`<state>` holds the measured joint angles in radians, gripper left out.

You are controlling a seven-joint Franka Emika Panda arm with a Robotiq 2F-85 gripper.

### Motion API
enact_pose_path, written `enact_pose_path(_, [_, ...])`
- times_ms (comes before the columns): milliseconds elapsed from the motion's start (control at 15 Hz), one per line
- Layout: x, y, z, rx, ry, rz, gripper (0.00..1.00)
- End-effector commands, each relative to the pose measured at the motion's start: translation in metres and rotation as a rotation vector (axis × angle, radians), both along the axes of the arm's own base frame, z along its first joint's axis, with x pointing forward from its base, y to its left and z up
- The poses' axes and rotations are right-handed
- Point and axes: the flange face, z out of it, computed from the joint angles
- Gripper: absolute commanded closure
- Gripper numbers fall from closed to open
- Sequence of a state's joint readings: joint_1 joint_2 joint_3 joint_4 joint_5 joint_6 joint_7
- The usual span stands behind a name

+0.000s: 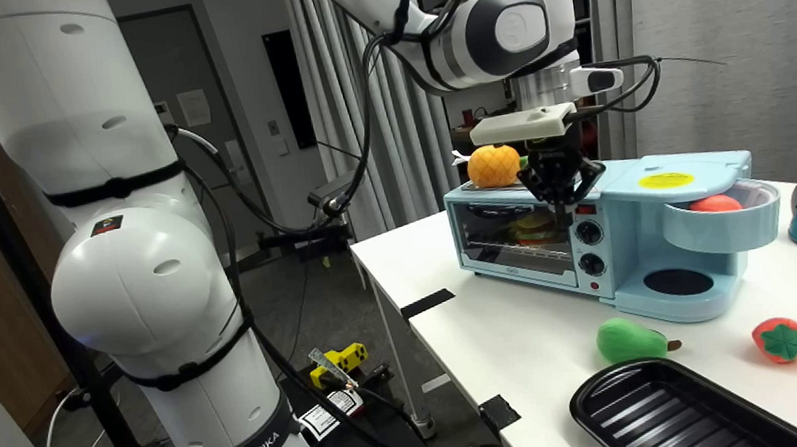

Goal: Flick the switch on the machine

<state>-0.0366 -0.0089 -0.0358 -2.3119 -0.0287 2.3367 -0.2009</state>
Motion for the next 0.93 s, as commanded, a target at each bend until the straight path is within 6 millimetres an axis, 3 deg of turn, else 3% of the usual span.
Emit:
enact_pose_path(0, [-0.004,-0.005,0.007,-0.022,0.017,0.009,1.0])
enact_pose_path(400, [0.002,-0.019,0.012,-0.041,-0.018,-0.005,1.0])
enact_pose_path(867, [0.014,-0.014,0.01,-0.019,-0.068,-0.003,1.0])
